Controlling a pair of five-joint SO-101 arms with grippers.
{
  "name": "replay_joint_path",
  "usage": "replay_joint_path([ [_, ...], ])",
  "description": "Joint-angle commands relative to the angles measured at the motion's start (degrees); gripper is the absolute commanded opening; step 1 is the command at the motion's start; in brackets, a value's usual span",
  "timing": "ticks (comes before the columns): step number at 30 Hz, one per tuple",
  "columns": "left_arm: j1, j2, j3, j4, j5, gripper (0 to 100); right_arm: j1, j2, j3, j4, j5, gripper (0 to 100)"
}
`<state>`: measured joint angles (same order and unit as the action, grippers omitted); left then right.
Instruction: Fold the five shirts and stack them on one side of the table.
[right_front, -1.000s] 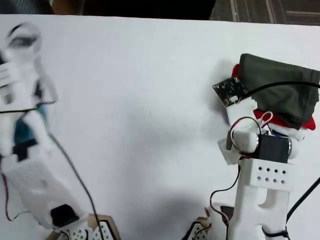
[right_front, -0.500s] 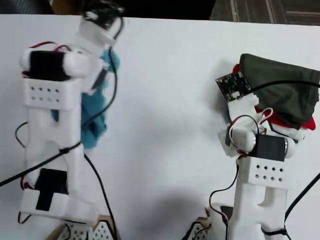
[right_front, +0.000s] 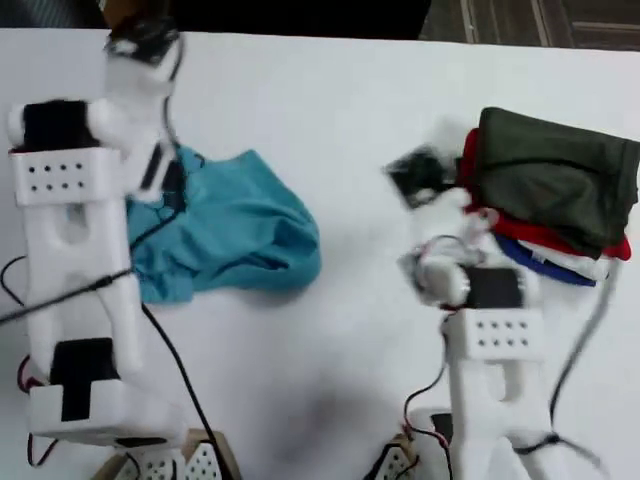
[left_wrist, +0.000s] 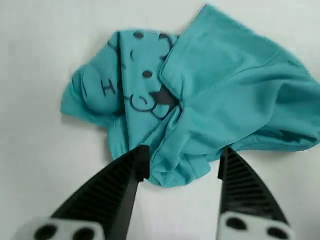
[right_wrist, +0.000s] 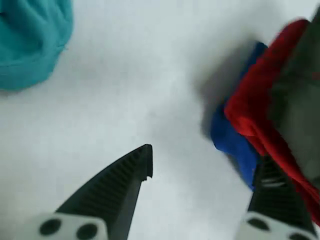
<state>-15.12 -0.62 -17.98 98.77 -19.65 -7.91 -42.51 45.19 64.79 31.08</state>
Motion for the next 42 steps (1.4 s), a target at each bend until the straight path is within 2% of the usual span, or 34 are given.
replay_joint_path([
  [1, -6.24, -2.81, 14.29, -7.21, -0.09, 24, -8.31, 7.69, -2.02, -2.59, -3.78, 32.4],
  [6, -10.55, -2.81, 29.76, -20.57, -5.80, 24, -13.49, 24.40, -14.15, 0.22, -6.68, 32.4],
  [13, -12.22, -2.81, 42.24, -32.26, -13.89, 23, -14.90, 39.34, -41.14, 7.60, -8.26, 32.4],
  [15, -12.40, -2.81, 44.26, -33.93, -15.74, 19, -16.66, 43.91, -47.56, 8.48, -11.78, 32.4],
  [18, -13.45, -2.81, 45.23, -34.81, -16.00, 3, -19.38, 52.26, -54.42, 8.66, -15.21, 32.4],
  [21, -16.18, -3.16, 45.14, -35.43, -16.09, 3, -21.93, 61.05, -60.57, 8.31, -18.20, 32.4],
  [26, -24.18, -3.25, 38.37, -31.74, -16.53, 3, -25.63, 74.59, -72.97, 8.75, -21.27, 32.4],
  [32, -32.44, -3.25, 17.80, -18.46, -16.53, 3, -29.32, 87.25, -80.53, 14.11, -20.92, 32.4],
  [38, -33.23, -2.99, 3.38, -8.88, -16.53, 3, -32.40, 94.37, -84.04, 20.97, -20.92, 31.7],
  [42, -33.41, -2.81, 3.21, -7.74, -16.62, 3, -31.60, 94.81, -84.22, 24.31, -18.55, 22.4],
])
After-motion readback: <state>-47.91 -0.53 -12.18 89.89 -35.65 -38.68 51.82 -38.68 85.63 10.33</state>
